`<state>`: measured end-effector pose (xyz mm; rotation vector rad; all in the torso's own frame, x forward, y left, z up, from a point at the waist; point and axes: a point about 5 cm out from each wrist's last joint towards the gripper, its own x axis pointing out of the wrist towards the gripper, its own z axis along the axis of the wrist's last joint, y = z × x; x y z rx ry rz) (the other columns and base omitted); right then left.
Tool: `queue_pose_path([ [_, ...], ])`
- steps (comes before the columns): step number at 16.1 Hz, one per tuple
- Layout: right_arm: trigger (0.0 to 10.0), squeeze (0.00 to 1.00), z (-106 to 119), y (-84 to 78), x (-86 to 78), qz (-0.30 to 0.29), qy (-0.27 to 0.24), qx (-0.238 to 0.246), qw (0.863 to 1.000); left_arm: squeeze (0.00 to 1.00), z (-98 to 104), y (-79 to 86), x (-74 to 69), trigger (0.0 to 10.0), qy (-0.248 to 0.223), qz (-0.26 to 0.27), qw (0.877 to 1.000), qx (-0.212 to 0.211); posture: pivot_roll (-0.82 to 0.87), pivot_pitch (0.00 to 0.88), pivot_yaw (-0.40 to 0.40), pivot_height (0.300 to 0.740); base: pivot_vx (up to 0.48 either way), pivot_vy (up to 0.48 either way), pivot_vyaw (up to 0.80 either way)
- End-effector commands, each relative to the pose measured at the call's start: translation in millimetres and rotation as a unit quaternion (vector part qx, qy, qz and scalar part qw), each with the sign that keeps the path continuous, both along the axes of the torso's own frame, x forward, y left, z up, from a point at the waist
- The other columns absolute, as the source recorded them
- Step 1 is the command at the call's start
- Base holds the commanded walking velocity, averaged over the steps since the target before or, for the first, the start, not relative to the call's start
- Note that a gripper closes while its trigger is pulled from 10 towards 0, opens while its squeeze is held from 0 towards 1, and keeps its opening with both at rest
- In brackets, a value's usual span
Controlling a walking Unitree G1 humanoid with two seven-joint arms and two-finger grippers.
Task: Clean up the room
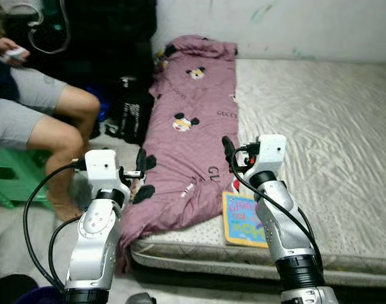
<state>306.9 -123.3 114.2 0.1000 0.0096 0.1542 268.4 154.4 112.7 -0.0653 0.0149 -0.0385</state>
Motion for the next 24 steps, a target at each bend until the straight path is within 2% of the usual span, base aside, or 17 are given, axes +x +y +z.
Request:
queue_pose_path([
  [1, 10.0, 0.0, 3, -0.4, 2.1, -0.001, -0.004, 0.002, 1.0, 0.0, 0, 1.7, 1.1, 10.0, 0.001, -0.001, 1.0, 0.004, -0.07, 0.0, -0.008, 0.74, 0.0, 0.0, 0.0],
  [4, 10.0, 0.0, 5, -5.5, 1.4, -0.015, -0.014, 0.002, 1.0, 0.0, -2, 10.8, -2.5, 10.0, 0.003, 0.015, 1.0, 0.015, -0.07, 0.0, 0.011, 0.74, 0.0, 0.0, 0.0],
  [7, 10.0, 0.0, 5, -38.3, -15.6, -0.053, -0.016, -0.025, 0.998, 0.0, -10, 33.6, -23.8, 10.0, 0.019, 0.043, 0.999, 0.026, -0.07, 0.0, 0.018, 0.74, 0.0, 0.0, 0.0],
  [9, 10.0, 0.0, 0, -51.5, -31.4, -0.057, -0.005, -0.04, 0.998, 0.0, -12, 36.4, -31.0, 10.0, 0.02, 0.052, 0.998, 0.028, -0.08, 0.0, 0.014, 0.74, 0.0, 0.0, 0.0],
  [11, 10.0, 0.0, -4, -58.7, -38.6, -0.063, 0.002, -0.049, 0.997, 0.0, -9, 33.1, -26.5, 10.0, 0.013, 0.049, 0.998, 0.027, -0.09, 0.0, 0.013, 0.74, 0.0, 0.0, 0.0],
  [13, 10.0, 0.0, -4, -61.3, -39.2, -0.076, 0.005, -0.052, 0.996, 0.0, -5, 24.1, -20.0, 10.0, 0.003, 0.027, 0.999, 0.032, -0.1, 0.0, 0.013, 0.74, 0.0, 0.0, 0.0],
  [16, 10.0, 0.0, -3, -58.5, -41.3, -0.088, 0.01, -0.049, 0.995, 0.0, 4, 18.2, -14.5, 10.0, -0.011, 0.011, 0.999, 0.038, -0.08, 0.0, 0.034, 0.74, 0.0, 0.0, -0.73],
  [20, 10.0, 0.0, -4, -50.8, -39.0, -0.088, 0.011, -0.032, 0.996, 0.0, 1, 18.0, -14.2, 10.0, -0.006, 0.013, 0.999, 0.041, -0.09, 0.0, 0.041, 0.74, 0.0, 0.0, -0.32],
  [21, 10.0, 0.0, -2, -42.3, -33.9, -0.08, 0.008, -0.024, 0.996, 0.0, 0, 14.7, -11.4, 10.0, -0.004, 0.006, 0.999, 0.044, -0.1, 0.0, 0.054, 0.74, 0.0, 0.0, 0.0],
  [24, 10.0, 0.0, -1, -40.6, -30.9, -0.079, 0.011, -0.007, 0.997, 0.0, -2, 10.4, -9.7, 10.0, 0.0, -0.006, 0.999, 0.042, -0.1, 0.0, 0.054, 0.74, 0.0, 0.0, 0.0],
])
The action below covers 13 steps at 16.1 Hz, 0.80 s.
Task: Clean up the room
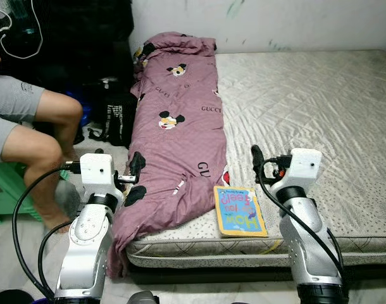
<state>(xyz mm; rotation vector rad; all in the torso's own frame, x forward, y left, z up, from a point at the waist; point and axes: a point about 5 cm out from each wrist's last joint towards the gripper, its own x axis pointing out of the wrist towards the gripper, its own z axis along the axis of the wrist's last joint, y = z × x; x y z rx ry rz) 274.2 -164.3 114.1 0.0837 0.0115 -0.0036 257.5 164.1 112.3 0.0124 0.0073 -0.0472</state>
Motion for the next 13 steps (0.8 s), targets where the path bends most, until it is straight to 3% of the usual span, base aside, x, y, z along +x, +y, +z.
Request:
queue_pose_path([
  [1, 10.0, 0.0, -0.6, 3.3, 2.7, 0.008, 0.006, 0.002, 1.0, 0.0, -2.1, -2.2, 0.4, 10.0, 0.007, -0.009, 1.0, 0.0, -0.1, 0.0, 0.046, 0.74, 0.0, 0.0, 0.0],
  [4, 10.0, 0.0, 0.0, 5.0, 4.4, 0.016, 0.009, 0.006, 1.0, 0.0, -3.0, -3.7, 0.7, 10.0, 0.01, -0.01, 1.0, -0.012, -0.1, 0.0, 0.03, 0.74, 0.0, 0.0, 0.0],
  [13, 10.0, 0.0, -2.3, 7.7, 6.2, 0.036, 0.017, -0.008, 0.999, 0.0, -2.7, -6.9, -0.2, 10.0, 0.012, -0.011, 0.999, -0.029, -0.1, 0.0, 0.016, 0.74, 0.0, -0.309, 0.0],
])
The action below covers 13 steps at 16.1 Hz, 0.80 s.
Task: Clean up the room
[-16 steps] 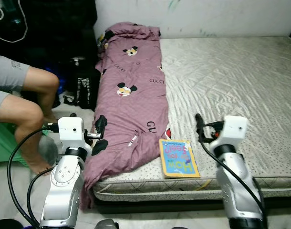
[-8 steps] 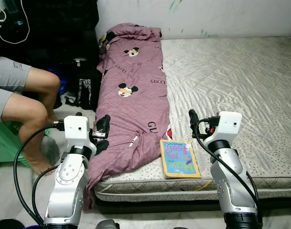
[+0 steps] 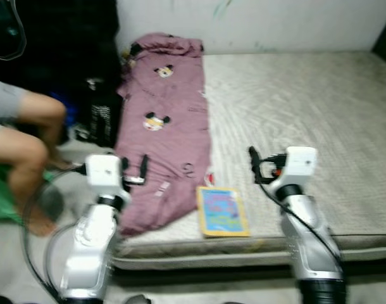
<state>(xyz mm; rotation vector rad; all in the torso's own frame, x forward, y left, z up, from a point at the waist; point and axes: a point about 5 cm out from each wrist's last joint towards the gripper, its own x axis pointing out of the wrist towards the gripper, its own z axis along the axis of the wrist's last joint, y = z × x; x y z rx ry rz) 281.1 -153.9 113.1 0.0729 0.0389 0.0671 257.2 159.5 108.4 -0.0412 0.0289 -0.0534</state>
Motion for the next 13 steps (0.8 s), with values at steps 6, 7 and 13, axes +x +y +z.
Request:
queue_pose_path([
  [6, 10.0, 0.0, -1.4, -4.0, -0.8, -0.001, 0.007, -0.004, 1.0, 0.0, 1.8, -4.1, 1.9, 10.0, 0.001, -0.011, 1.0, -0.004, -0.1, 0.0, 0.014, 0.74, 0.0, -0.319, 0.0],
  [7, 10.0, 0.0, -1.6, -3.9, -0.7, 0.001, 0.008, -0.005, 1.0, 0.0, 1.8, -3.8, 1.8, 10.0, 0.001, -0.009, 1.0, -0.006, -0.1, 0.0, 0.014, 0.74, 0.0, -0.319, 0.0],
  [13, 10.0, 0.0, -1.4, -4.8, 1.0, 0.002, 0.008, -0.007, 1.0, 0.0, 2.1, -4.6, 3.7, 10.0, -0.002, -0.008, 1.0, -0.018, -0.11, 0.0, 0.01, 0.74, 0.0, -0.053, 0.0],
])
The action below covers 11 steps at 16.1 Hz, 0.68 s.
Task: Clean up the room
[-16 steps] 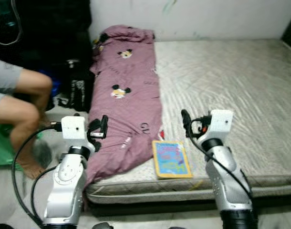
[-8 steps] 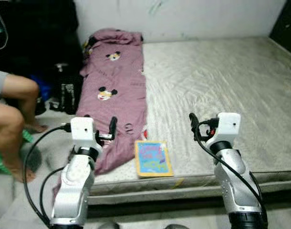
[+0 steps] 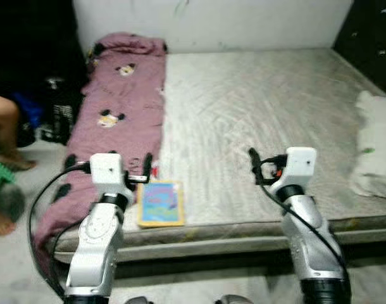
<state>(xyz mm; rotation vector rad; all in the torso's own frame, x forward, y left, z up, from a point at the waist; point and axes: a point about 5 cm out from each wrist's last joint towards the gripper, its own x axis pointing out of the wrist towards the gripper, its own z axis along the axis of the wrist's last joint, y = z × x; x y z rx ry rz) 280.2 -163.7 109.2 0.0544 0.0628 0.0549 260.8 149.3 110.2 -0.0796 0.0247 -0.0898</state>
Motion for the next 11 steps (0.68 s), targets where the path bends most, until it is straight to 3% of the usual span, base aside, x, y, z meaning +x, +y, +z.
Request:
queue_pose_path([
  [1, 10.0, 0.0, 2.5, 5.1, 2.0, 0.007, -0.004, 0.002, 1.0, 0.0, 0.6, 5.6, 0.4, 10.0, -0.001, 0.009, 1.0, 0.001, -0.11, 0.0, 0.01, 0.74, 0.0, 0.0, 0.0],
  [11, 10.0, 0.0, 2.3, 4.8, 2.1, 0.007, -0.003, 0.0, 1.0, 0.0, 2.4, 3.2, 0.2, 10.0, -0.01, -0.003, 1.0, -0.006, -0.11, 0.0, 0.011, 0.74, 0.0, 0.0, 0.0],
])
